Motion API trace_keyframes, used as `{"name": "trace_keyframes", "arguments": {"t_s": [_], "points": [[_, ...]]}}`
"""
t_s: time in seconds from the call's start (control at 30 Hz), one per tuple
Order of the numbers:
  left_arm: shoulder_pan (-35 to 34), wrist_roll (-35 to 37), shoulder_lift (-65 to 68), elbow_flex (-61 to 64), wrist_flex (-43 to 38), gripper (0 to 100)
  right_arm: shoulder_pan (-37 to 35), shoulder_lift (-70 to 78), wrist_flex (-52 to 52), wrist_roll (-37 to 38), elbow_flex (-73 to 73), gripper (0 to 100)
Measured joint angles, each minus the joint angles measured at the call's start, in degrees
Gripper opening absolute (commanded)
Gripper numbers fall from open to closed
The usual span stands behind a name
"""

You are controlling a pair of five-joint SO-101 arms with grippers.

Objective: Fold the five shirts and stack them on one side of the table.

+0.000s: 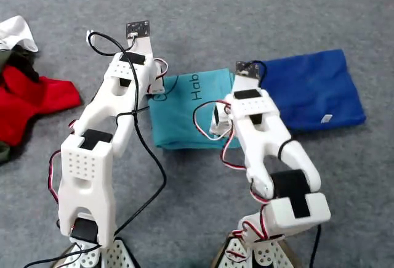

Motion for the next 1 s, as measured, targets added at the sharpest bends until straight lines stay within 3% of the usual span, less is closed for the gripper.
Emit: {"name": "trace_keyframes", "arguments": {"t_s": [0.2, 0.73, 0.87, 1.0], "points": [[0.0, 0.0, 0.0, 0.0, 0.0, 2, 0.1, 1.0, 0.0, 2.4, -1.3, 0.6], [0.0, -1.8, 0.0, 0.0, 0.3, 2, 0.3, 1.2, 0.0, 7.6, -1.7, 0.2], [0.2, -1.7, -0.1, -4.0, 7.3, 3, 1.4, 1.3, -2.9, 8.1, -1.1, 0.2], [-1.2, 2.4, -0.1, -10.5, 13.9, 10, 1.9, 1.3, -7.9, 8.2, 0.3, 0.2]]}}
